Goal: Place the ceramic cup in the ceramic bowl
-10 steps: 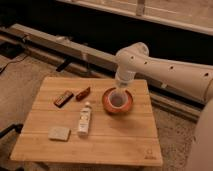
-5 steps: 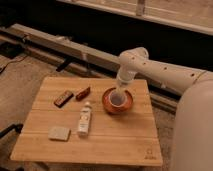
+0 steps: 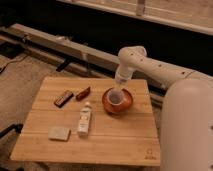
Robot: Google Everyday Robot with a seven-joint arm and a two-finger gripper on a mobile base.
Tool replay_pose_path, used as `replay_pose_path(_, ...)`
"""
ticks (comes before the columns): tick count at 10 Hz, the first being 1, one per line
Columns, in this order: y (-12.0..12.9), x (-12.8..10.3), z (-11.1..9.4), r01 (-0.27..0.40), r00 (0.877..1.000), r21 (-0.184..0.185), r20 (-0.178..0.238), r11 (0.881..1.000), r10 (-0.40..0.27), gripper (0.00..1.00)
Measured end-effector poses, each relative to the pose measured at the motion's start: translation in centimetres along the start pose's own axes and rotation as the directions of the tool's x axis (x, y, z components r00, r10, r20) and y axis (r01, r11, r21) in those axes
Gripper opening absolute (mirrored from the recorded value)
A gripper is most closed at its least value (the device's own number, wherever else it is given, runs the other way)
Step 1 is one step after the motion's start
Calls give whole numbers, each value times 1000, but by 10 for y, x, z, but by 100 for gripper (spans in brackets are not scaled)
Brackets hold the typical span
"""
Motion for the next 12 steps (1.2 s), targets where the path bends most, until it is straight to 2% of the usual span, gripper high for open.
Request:
replay_pose_path(4, -10, -6, 6, 32, 999, -43, -1, 999, -32, 80)
replay_pose_path(5, -12, -9, 7, 41, 999, -43, -4, 998, -41, 80)
replay_pose_path(6, -13, -12, 8, 51, 999, -40, -7, 998, -51, 80)
replay_pose_path(8, -17, -19, 3, 70, 998, 4, -2, 998, -70, 80)
replay_pose_path(9, -18, -18, 2, 69, 998, 13, -2, 998, -69, 80)
replay_pose_path(12, -18, -18, 2, 67, 998, 14, -2, 998, -67, 80)
